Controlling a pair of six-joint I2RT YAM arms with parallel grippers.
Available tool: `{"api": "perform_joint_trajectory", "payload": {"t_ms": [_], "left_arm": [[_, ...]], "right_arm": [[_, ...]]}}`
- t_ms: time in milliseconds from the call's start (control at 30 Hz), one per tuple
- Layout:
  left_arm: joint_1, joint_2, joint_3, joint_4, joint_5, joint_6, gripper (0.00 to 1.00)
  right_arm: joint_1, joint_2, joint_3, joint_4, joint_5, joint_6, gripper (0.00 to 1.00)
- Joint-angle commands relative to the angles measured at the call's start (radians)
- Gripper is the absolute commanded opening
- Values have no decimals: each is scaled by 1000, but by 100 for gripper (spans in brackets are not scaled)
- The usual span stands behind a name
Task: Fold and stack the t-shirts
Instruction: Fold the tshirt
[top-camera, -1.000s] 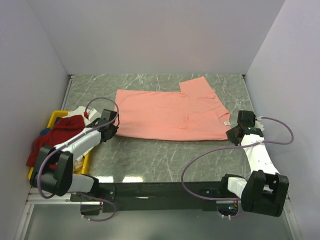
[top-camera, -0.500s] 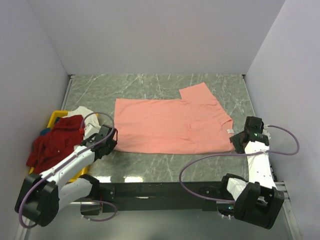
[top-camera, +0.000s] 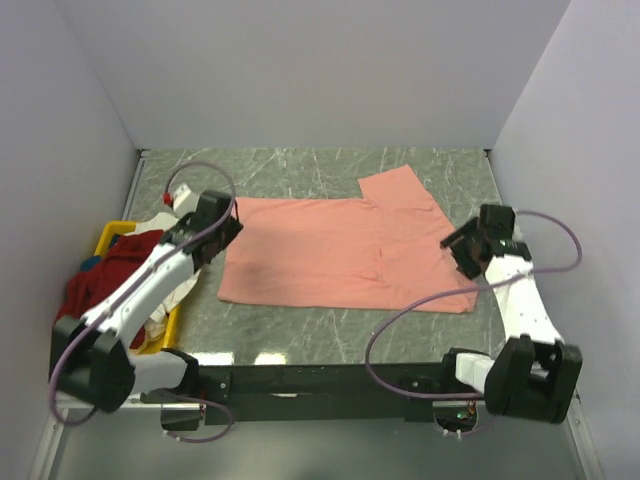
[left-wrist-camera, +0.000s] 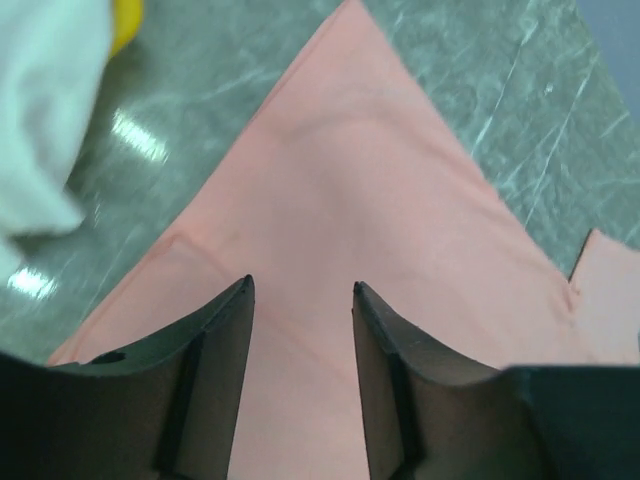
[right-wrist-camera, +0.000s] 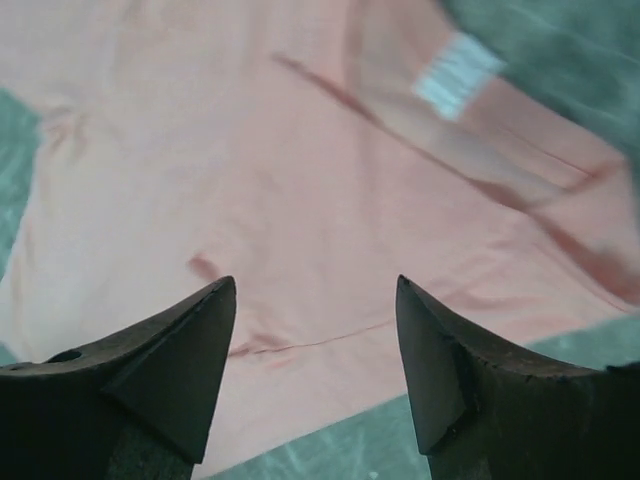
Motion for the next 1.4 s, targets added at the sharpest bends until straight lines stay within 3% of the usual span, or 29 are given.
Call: {"api": "perform_joint_trajectory", "payload": {"t_ms": [0,200,467,667,800,1200,1367], "left_arm": [[66,168,172,63,35,125,48],[134,474,431,60,62,226,42],[172,830,784,-23,65,264,38],[174,1007,951,-93,48,267,36],[177,1058,994,-98,37,263,37],[177,1122,1008,-123,8,244,37],[177,1124,999,-116,16,243,31]], "right_arm": [[89,141,240,158,-12,-58,71],[145,570,638,144,-20,-167,66],[154,943,1075,162,-32,-237,65],[152,1175,1360,125,8,-308,65],[145,1278,1453,121,-11,-317,65],[125,1353,1496,139,-81,-282,67],[118,1393,1531,90,-100,-222,68]]}}
